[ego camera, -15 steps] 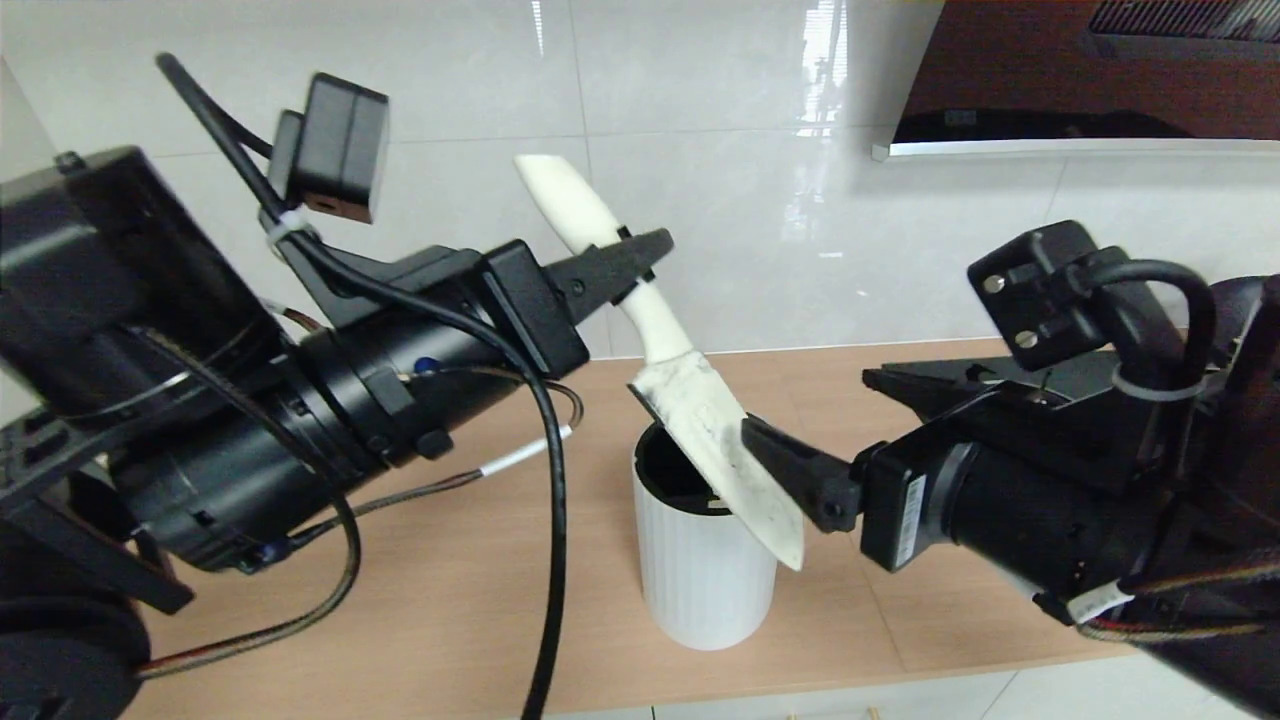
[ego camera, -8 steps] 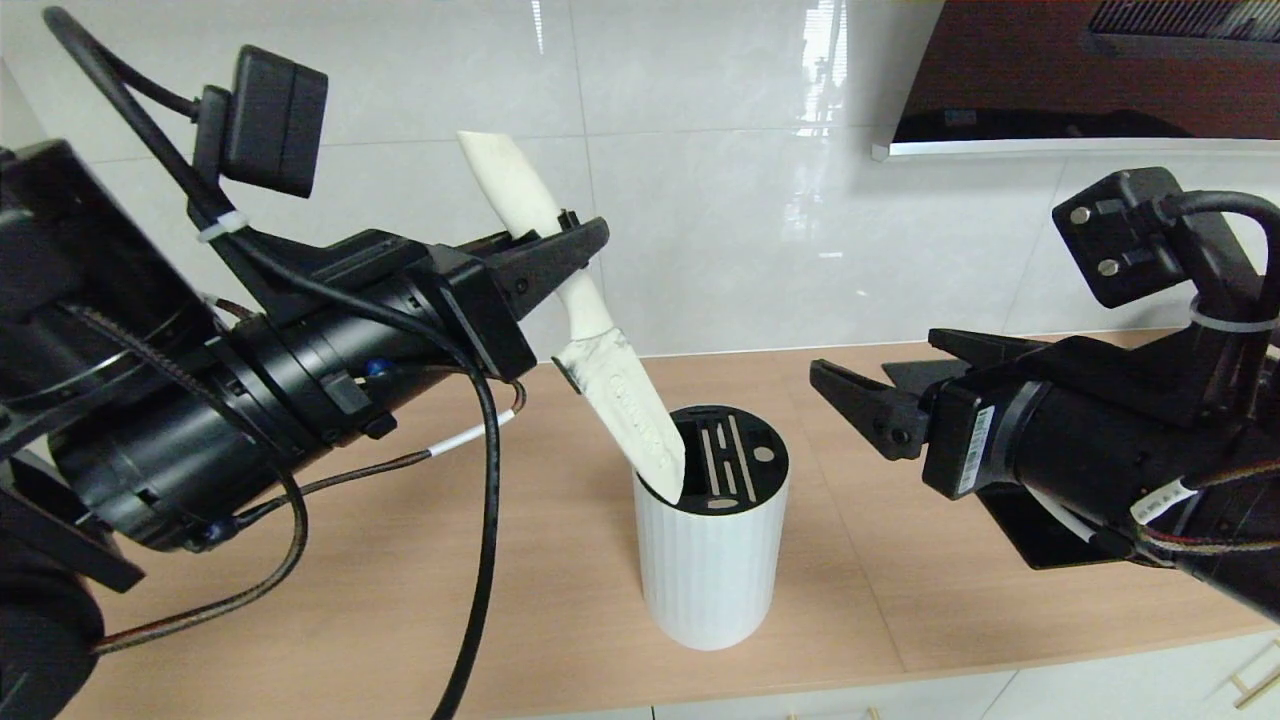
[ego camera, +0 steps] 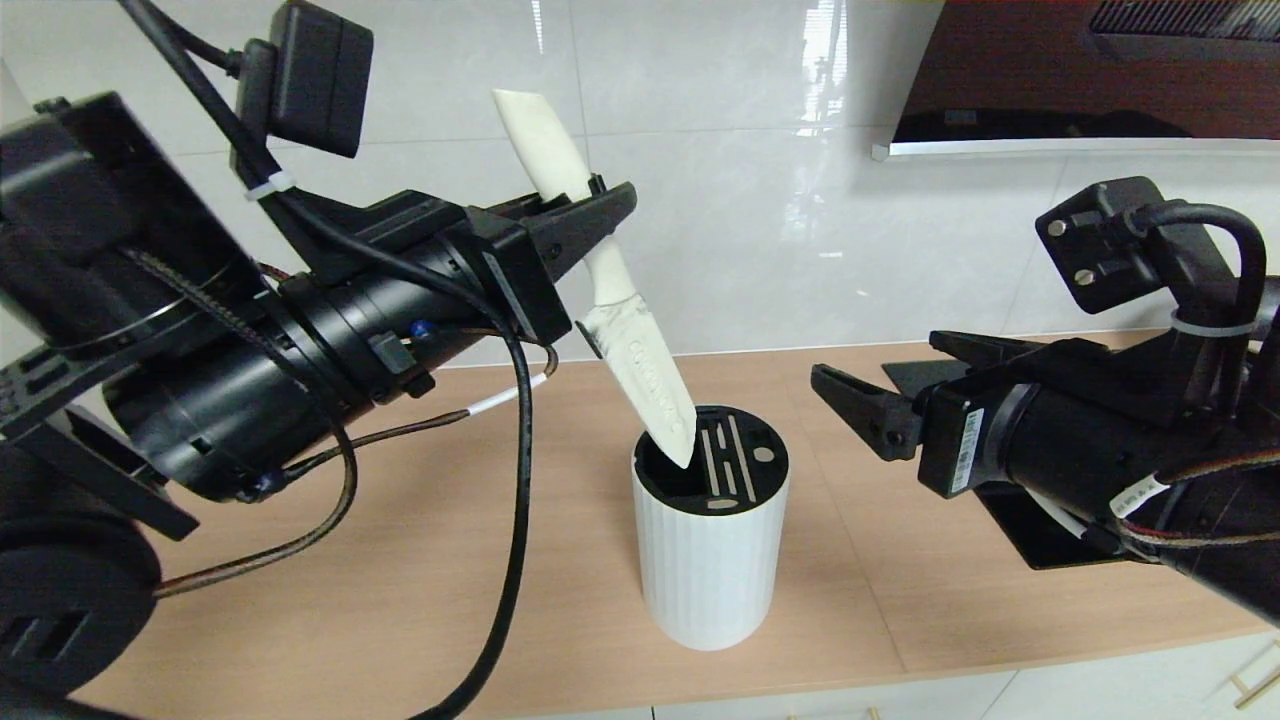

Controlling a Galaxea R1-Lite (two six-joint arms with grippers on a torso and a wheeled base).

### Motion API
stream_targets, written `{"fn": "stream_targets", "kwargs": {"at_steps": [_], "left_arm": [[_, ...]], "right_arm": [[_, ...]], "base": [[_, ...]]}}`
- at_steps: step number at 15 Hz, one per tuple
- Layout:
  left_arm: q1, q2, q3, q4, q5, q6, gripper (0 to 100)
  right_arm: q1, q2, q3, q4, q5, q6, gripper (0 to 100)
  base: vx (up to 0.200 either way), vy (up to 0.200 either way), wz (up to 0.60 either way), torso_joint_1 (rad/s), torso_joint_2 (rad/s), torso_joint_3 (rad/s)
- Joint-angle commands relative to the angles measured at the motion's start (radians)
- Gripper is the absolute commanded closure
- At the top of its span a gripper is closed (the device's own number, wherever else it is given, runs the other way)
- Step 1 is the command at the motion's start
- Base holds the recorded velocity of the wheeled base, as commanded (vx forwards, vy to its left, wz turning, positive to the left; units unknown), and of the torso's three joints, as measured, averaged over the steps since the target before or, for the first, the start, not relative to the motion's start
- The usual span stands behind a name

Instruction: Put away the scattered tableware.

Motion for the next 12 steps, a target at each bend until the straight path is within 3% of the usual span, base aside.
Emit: {"fn": "stream_targets", "kwargs": {"at_steps": [1,7,10,12], "left_arm": [[-0.001,0.036,-0.002,-0.003,0.001,0.004,100],[0.000,0.129,0.001,-0.005,0.005,0.008,100],[-0.001,0.172,0.024,-0.065,0.010,0.059,100],[-0.003,0.202,0.029,-0.086,0.038,0.070,100]], "right_arm": [[0.000,0.005,0.000,-0.002,0.000,0.001,0],[0.000,0.014,0.003,-0.002,0.001,0.001,0],[0.000,0.017,0.004,-0.008,0.001,0.001,0],[0.000,0.017,0.007,-0.009,0.001,0.002,0]], "base": [[0.000,0.000,0.00,0.000,0.00,0.000],[0.000,0.000,0.00,0.000,0.00,0.000],[0.000,0.000,0.00,0.000,0.00,0.000],[0.000,0.000,0.00,0.000,0.00,0.000]]}}
